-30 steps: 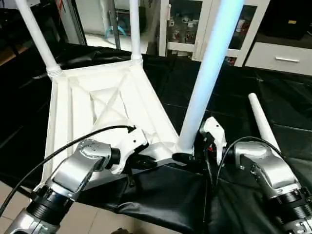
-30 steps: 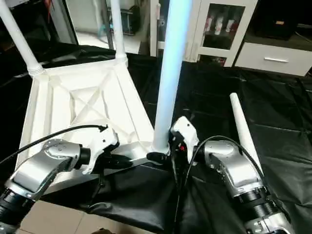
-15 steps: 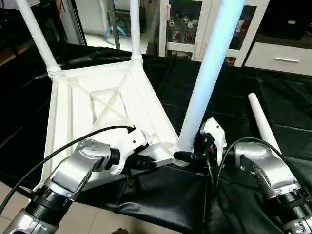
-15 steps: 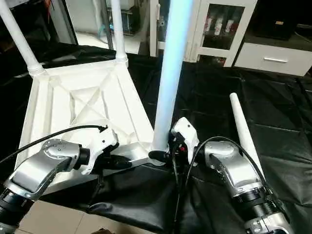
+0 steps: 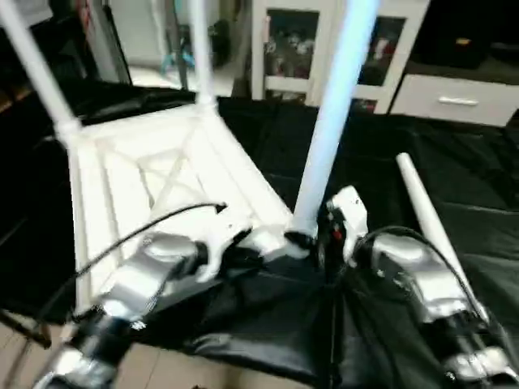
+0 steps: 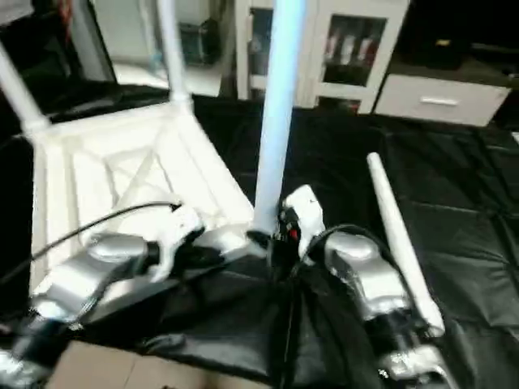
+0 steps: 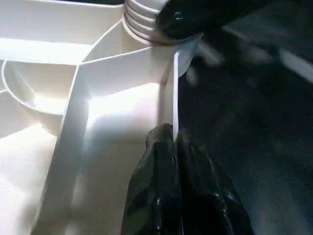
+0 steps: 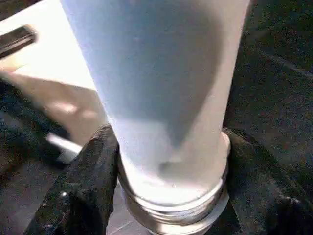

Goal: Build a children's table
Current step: Rotate leg to tighten

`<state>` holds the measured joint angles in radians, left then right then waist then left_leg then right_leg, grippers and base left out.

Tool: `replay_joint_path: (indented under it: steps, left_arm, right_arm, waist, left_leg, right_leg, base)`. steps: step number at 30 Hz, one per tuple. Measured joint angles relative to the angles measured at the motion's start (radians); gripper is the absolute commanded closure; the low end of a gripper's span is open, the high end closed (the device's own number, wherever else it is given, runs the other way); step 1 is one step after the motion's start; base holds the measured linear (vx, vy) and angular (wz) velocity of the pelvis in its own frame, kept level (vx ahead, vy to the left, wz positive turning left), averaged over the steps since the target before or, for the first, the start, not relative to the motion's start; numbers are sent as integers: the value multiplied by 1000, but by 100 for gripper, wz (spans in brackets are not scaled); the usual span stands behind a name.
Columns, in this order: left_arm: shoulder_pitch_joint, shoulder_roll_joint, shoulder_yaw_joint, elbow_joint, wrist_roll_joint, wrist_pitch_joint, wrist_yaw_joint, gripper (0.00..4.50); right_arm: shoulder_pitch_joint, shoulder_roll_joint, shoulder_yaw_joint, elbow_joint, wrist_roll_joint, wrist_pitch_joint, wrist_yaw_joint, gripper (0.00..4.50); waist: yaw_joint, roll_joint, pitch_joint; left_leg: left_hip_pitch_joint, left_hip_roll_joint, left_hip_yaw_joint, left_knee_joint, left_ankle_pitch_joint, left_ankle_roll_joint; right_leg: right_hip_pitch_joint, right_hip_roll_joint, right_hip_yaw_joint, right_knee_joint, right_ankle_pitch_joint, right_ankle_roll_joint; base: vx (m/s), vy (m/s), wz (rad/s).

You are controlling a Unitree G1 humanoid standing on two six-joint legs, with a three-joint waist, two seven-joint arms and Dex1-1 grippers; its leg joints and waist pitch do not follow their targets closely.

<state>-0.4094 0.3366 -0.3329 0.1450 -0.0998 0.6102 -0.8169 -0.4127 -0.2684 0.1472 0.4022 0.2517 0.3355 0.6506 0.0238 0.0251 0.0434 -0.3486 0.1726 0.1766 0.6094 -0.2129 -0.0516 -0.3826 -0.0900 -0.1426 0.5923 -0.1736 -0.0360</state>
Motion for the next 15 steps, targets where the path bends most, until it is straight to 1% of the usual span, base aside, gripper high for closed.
replay_joint_path:
  steps: [1, 2, 3, 5, 6, 8, 9, 11, 15]
  left_arm:
    - [-2, -14, 1, 6, -1, -1, 14, 450]
    - [-31, -57, 15, 61, 9, 0, 67, 450]
    - [-55, -88, 20, 98, 16, 1, 105, 450]
    - [-76, -117, 24, 130, 20, -1, 151, 450]
    - [-103, -166, 43, 193, 26, -12, 216, 450]
    - [-133, -208, 46, 246, 37, -29, 284, 450]
    - [-145, -226, 50, 273, 40, -44, 309, 450]
    - [-188, -283, 58, 354, 53, -84, 390, 450]
    - [-218, -314, 61, 410, 55, -122, 426, 450]
  right_arm:
    - [-4, 10, -1, 7, -2, -2, -18, 178]
    - [-32, 62, -23, 58, -21, -21, -120, 178]
    - [-56, 93, -33, 95, -33, -35, -194, 178]
    - [-76, 121, -41, 129, -45, -48, -270, 178]
    - [-117, 175, -70, 198, -54, -76, -390, 178]
    - [-157, 209, -93, 259, -63, -96, -508, 178]
    - [-177, 232, -106, 293, -67, -112, -562, 178]
    - [-255, 283, -142, 401, -75, -153, -716, 178]
    - [-301, 317, -175, 486, -75, -224, -817, 178]
  waist:
    - [-2, 0, 0]
    - [-8, 0, 0]
    - [-13, 0, 0]
    - [-18, 3, -1]
    - [-23, 5, -2]
    - [-28, 8, -3]
    - [-29, 8, -4]
    - [-29, 8, -4]
    - [-21, 8, -4]
  left_leg:
    - [0, 0, -1, 0, 0, 0]
    - [0, 0, -3, 1, 0, 0]
    - [1, 0, -4, 1, 0, 0]
    - [-1, 0, -4, 1, 0, 0]
    - [0, 0, -4, 2, 0, 0]
    - [-1, 0, -5, 1, 0, 0]
    - [-1, 0, -5, 1, 0, 0]
    - [-4, -1, -5, 1, 0, 0]
    - [-7, 0, -4, 0, 0, 0]
  right_leg:
    - [0, 0, -1, -1, 0, 0]
    - [2, 0, -3, -1, 0, 0]
    - [1, 0, -4, -2, 0, 0]
    - [0, 0, -5, -4, 0, 0]
    - [2, 0, -5, -3, 0, 0]
    - [2, -1, -6, -8, 0, 0]
    - [2, -1, -6, -8, 1, 0]
    - [1, -1, -6, -8, 1, 0]
    - [0, -2, -5, -8, 4, 4]
  base:
    - [0, 0, 0]
    - [0, 0, 0]
    - [0, 0, 0]
    - [0, 0, 0]
    - [0, 0, 0]
    - [0, 0, 0]
    - [0, 0, 0]
    - [0, 0, 0]
    - [0, 0, 0]
